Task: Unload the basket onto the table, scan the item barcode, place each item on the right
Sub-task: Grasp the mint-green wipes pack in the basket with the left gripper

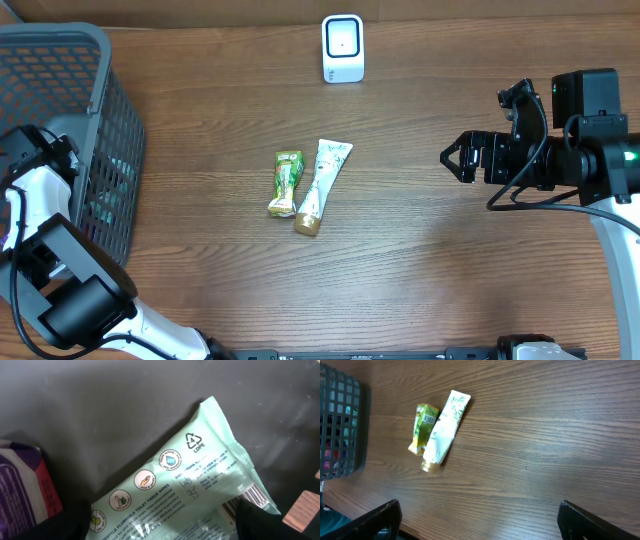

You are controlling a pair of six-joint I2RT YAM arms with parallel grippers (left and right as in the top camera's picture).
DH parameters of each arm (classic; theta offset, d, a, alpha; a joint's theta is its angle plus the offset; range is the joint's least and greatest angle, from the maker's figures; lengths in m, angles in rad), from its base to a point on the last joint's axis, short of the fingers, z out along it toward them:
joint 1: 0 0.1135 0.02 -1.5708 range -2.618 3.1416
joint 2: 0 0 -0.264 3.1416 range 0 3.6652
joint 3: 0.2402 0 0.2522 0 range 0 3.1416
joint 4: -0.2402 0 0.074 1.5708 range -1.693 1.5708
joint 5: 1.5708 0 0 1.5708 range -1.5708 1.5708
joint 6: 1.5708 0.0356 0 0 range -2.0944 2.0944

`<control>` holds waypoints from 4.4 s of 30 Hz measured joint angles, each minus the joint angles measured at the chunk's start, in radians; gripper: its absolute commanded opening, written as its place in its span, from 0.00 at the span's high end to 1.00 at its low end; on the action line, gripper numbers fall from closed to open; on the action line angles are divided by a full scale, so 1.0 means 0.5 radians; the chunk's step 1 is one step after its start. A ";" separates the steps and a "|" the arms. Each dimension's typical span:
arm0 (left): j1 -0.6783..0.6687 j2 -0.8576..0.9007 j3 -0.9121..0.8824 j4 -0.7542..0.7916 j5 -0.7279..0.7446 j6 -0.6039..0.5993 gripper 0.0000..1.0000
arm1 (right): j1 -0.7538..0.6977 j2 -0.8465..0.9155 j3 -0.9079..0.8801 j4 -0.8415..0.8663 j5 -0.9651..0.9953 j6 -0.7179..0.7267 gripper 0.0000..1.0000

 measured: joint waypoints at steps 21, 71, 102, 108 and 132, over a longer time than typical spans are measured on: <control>-0.076 -0.089 -0.262 0.300 0.025 0.237 0.95 | 0.000 0.000 0.000 0.001 0.000 0.000 0.00; -0.093 -0.005 0.076 -0.224 -0.008 0.140 0.21 | 0.000 0.000 0.000 0.092 0.000 0.002 0.00; -0.094 -0.032 -0.198 0.071 0.119 0.180 0.29 | 0.000 0.000 0.000 0.096 -0.006 0.002 0.00; -0.093 -0.050 -0.233 0.116 0.085 0.190 0.19 | 0.001 0.000 0.000 0.096 -0.006 0.002 0.00; -0.094 -0.012 0.006 -0.288 0.079 0.166 0.94 | 0.000 0.000 0.000 0.095 -0.006 0.002 0.00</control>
